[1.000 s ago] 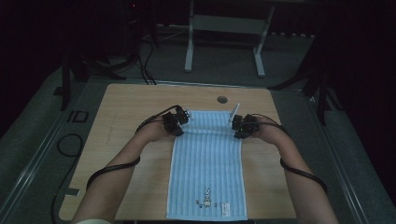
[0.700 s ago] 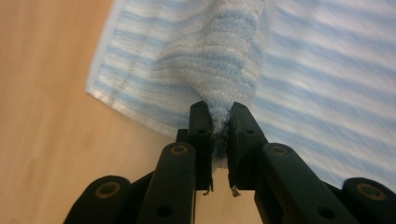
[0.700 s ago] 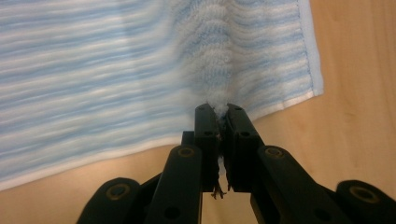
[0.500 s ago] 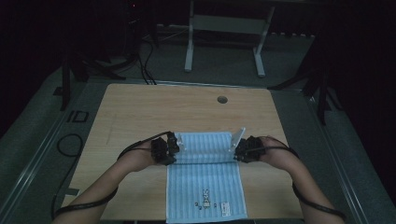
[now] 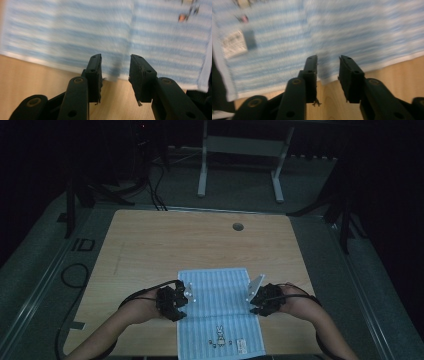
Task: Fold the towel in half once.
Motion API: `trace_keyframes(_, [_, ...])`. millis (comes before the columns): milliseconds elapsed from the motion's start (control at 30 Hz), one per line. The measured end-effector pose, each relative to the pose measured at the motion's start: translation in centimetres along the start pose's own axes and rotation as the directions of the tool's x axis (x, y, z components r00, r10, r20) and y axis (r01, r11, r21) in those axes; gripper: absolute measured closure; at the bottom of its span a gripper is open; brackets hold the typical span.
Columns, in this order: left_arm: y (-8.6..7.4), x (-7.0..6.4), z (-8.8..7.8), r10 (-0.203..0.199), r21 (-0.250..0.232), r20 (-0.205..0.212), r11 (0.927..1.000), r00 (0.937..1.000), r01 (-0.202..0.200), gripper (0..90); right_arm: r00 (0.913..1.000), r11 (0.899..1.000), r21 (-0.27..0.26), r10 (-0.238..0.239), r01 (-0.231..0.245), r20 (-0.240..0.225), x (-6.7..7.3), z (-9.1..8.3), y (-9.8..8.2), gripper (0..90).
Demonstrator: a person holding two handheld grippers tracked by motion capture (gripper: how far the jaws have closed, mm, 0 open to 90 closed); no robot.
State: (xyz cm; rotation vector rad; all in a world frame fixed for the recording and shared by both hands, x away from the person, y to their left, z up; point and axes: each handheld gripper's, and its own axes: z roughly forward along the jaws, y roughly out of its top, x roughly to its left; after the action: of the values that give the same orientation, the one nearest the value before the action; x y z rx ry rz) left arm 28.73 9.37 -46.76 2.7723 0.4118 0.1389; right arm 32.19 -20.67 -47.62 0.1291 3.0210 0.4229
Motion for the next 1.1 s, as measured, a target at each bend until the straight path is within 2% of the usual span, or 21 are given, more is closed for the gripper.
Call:
trace_keyframes(67, [0.4, 0.2, 0.3, -0.020, -0.011, 0.000, 0.9997, 0.9998, 0.020, 63.9, 0.9994, 1.000, -0.029, 0.007, -0.006, 0.032, -0.5, -0.8, 0.3, 72.8])
trace_keyframes(133, [0.8, 0.4, 1.6, -0.014, 0.018, 0.000, 0.9997, 0.9999, 0.014, 63.9, 0.9990, 0.999, -0.037, 0.014, -0.012, 0.042, -1.0, -0.6, 0.7, 75.5])
trace_keyframes(200, [1.0, 0.9, 3.0, -0.028, 0.039, 0.013, 0.9988, 0.9995, 0.027, 63.9, 0.9993, 1.000, -0.009, 0.016, -0.016, 0.034, -1.5, 0.4, 1.1, 75.7])
trace_keyframes(267, [1.1, 1.5, 4.2, -0.029, 0.076, 0.005, 0.9967, 0.9996, 0.029, 63.9, 0.9994, 0.999, 0.027, 0.024, -0.024, 0.025, -2.1, 1.6, 1.3, 76.7])
trace_keyframes(300, [1.1, 1.8, 4.6, -0.044, 0.083, 0.016, 0.9957, 0.9989, 0.043, 63.9, 0.9996, 0.999, 0.037, 0.023, -0.024, 0.016, -2.4, 2.2, 1.3, 76.7])
trace_keyframes(400, [1.3, 2.7, 5.7, -0.055, 0.108, 0.036, 0.9929, 0.9978, 0.051, 63.9, 0.9987, 0.997, 0.062, 0.051, -0.051, -0.004, -3.4, 3.6, 1.1, 76.6])
trace_keyframes(500, [1.8, 3.4, 5.9, -0.055, 0.102, 0.041, 0.9935, 0.9976, 0.050, 63.8, 0.9971, 0.994, 0.078, 0.072, -0.070, -0.023, -4.1, 4.4, 0.8, 76.2])
trace_keyframes(600, [2.2, 4.4, 6.1, -0.062, 0.096, 0.048, 0.9937, 0.9969, 0.057, 63.8, 0.9955, 0.993, 0.077, 0.093, -0.092, -0.017, -4.8, 4.4, 0.5, 76.0])
trace_keyframes(667, [2.2, 4.4, 6.1, -0.062, 0.096, 0.048, 0.9937, 0.9969, 0.057, 63.8, 0.9948, 0.992, 0.077, 0.099, -0.097, -0.023, -5.0, 4.3, 0.3, 76.0])
trace_keyframes(700, [2.8, 5.4, 6.4, -0.071, 0.094, 0.051, 0.9934, 0.9961, 0.066, 63.6, 0.9926, 0.989, 0.085, 0.120, -0.117, -0.022, -5.3, 4.2, 0.0, 75.0])
trace_keyframes(733, [3.0, 5.6, 6.5, -0.072, 0.091, 0.051, 0.9936, 0.9961, 0.067, 63.6, 0.9922, 0.989, 0.084, 0.123, -0.121, -0.022, -5.5, 4.2, -0.1, 74.9])
trace_keyframes(933, [3.7, 6.2, 6.8, -0.079, 0.084, 0.063, 0.9937, 0.9949, 0.074, 63.5, 0.9892, 0.985, 0.095, 0.145, -0.142, -0.026, -5.8, 4.0, -0.8, 74.9])
trace_keyframes(1100, [4.2, 6.2, 7.0, -0.067, 0.104, 0.067, 0.9928, 0.9954, 0.060, 63.5, 0.9865, 0.981, 0.117, 0.159, -0.153, -0.040, -5.9, 3.9, -1.3, 75.0])
